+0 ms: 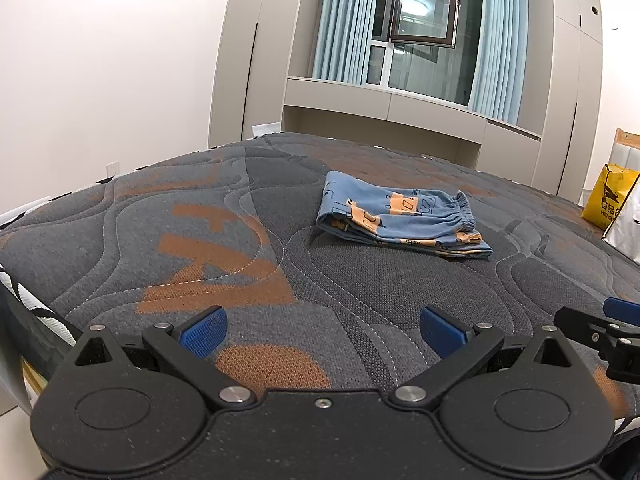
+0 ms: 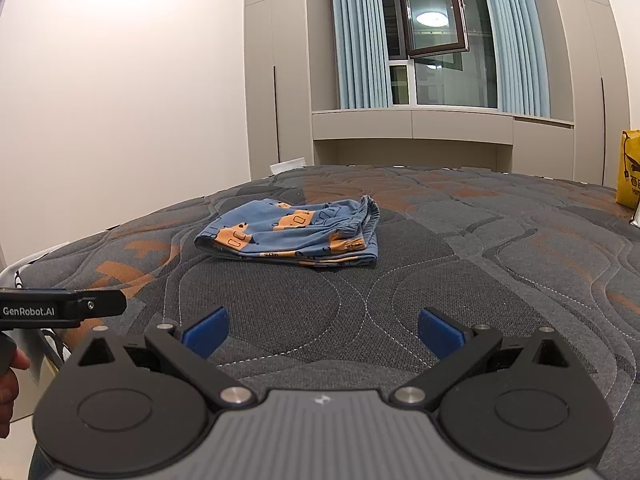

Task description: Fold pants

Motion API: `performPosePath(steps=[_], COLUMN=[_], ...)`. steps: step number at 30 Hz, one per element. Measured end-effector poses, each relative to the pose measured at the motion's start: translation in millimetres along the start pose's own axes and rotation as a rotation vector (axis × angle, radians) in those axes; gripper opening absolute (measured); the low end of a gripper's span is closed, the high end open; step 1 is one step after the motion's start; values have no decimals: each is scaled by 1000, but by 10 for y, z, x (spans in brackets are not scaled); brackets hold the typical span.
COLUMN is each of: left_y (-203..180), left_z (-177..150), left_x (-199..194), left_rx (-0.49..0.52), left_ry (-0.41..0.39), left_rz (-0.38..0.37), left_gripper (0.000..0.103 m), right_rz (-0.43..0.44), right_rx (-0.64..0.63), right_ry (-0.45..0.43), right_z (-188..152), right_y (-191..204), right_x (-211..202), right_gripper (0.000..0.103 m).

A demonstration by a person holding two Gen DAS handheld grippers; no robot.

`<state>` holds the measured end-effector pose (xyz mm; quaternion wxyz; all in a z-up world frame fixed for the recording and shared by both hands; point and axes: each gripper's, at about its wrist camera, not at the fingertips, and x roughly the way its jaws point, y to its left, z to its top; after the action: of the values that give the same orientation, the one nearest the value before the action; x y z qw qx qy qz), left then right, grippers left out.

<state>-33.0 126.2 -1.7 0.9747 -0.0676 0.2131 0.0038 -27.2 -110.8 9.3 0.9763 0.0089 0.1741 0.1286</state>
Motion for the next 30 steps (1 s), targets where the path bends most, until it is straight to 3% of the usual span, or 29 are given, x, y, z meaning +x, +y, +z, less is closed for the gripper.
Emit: performPosePath(steps=[30], left_y=[-1], left_z=[-7], left_x=[1], left_rx=[-7], left_ry=[3], left_rz=[4], left_gripper=[102], right_rz=[15], right_rx=[12], right_ry=[8], right_z=[-19], right_y=[-8], right_x=[17], right_gripper=[103])
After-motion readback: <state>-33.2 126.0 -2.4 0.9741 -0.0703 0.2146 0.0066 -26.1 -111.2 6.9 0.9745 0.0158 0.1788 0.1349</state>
